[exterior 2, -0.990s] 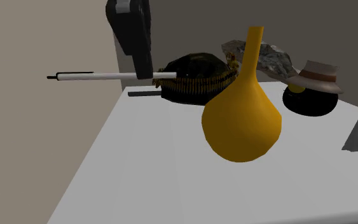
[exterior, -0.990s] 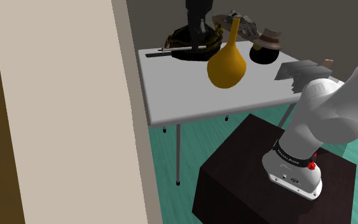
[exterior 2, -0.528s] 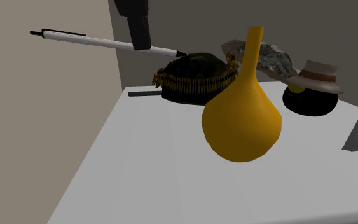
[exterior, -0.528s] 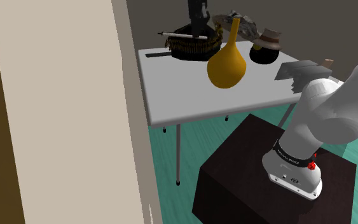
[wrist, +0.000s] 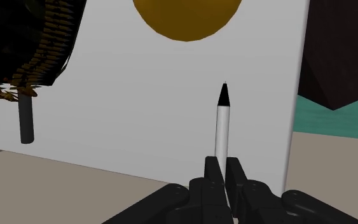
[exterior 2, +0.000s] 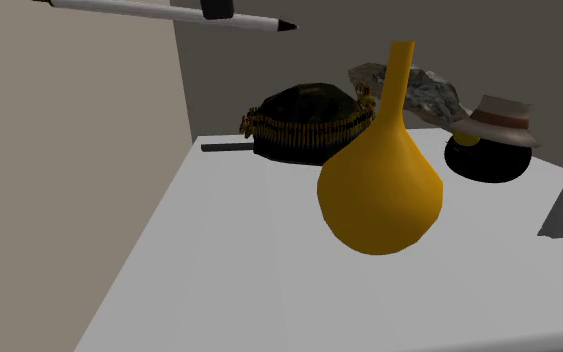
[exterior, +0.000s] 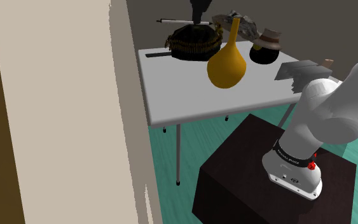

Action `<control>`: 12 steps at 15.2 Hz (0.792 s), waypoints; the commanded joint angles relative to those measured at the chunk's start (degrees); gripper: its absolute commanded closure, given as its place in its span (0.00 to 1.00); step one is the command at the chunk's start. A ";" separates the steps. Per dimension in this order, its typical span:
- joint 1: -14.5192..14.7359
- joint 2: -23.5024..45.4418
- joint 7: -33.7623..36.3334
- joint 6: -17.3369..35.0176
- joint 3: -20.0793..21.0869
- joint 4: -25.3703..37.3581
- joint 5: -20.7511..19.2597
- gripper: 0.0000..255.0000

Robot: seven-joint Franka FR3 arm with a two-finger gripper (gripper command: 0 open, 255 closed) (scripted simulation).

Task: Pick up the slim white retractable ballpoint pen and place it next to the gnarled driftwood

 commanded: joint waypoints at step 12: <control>-2.77 3.83 -9.17 -2.12 -5.87 8.04 -1.30 1.00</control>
